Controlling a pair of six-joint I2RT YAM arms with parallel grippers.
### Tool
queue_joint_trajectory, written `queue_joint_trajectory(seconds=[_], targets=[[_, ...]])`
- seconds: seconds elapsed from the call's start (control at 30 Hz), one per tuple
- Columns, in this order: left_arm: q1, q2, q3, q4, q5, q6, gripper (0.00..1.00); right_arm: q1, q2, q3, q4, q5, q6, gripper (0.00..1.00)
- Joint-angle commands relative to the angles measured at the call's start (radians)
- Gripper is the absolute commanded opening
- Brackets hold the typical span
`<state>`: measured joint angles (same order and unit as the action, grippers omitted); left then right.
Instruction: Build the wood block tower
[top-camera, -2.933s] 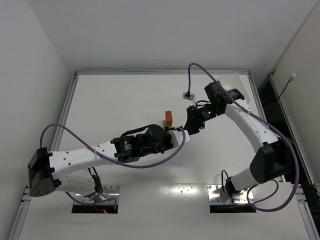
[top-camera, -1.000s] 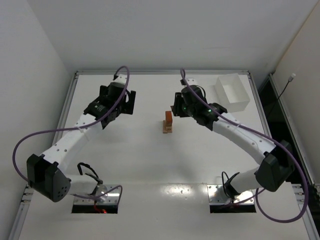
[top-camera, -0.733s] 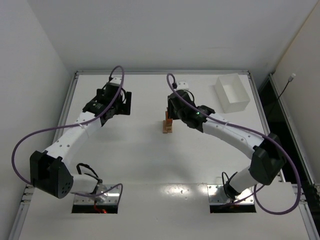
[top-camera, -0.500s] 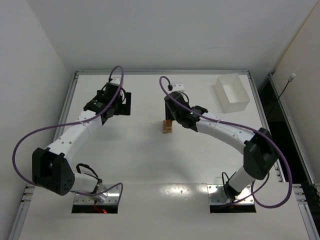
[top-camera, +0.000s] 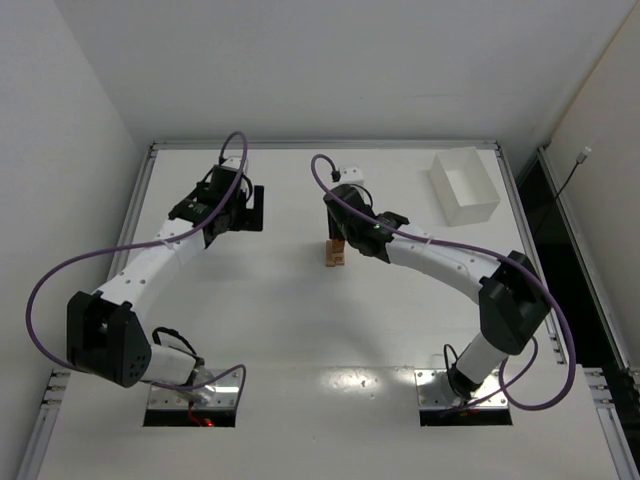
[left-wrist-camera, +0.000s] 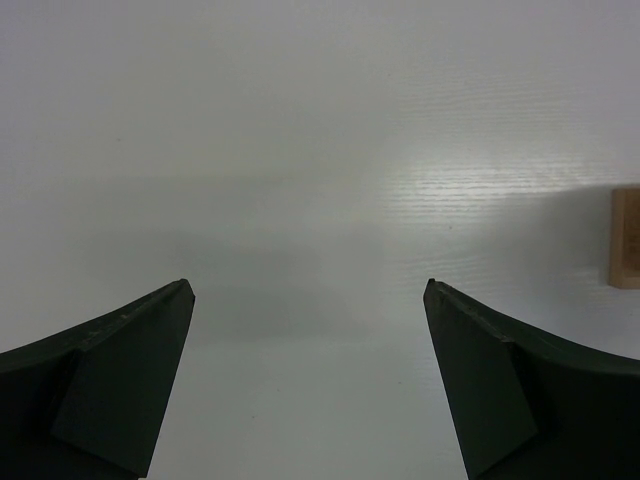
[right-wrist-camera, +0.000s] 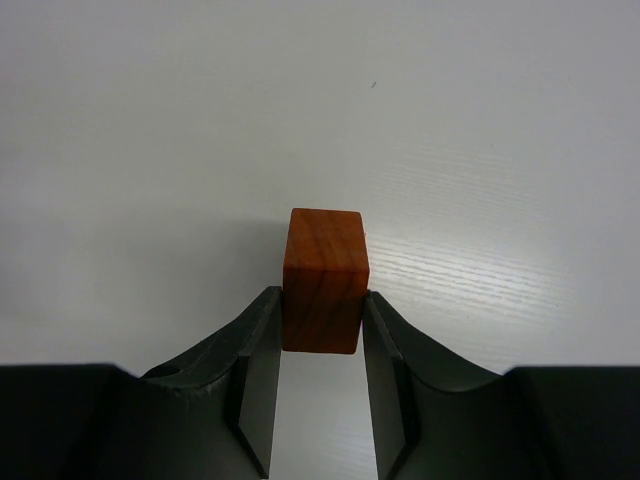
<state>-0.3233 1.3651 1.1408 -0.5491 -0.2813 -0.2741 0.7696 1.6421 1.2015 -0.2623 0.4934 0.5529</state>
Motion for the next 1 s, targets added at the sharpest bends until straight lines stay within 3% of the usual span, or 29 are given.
queue_joint_trajectory(seconds=[0.0,0.97], targets=[[0.013,0.011,0.017,0.015,0.016,-0.025,1.0,0.008,0.002,0.043,0.051,0.043,-0.004,0.0],[0.023,0.04,0.017,0.043,0.071,-0.043,1.0,0.019,0.056,0.075,0.008,0.062,0.021,0.0]])
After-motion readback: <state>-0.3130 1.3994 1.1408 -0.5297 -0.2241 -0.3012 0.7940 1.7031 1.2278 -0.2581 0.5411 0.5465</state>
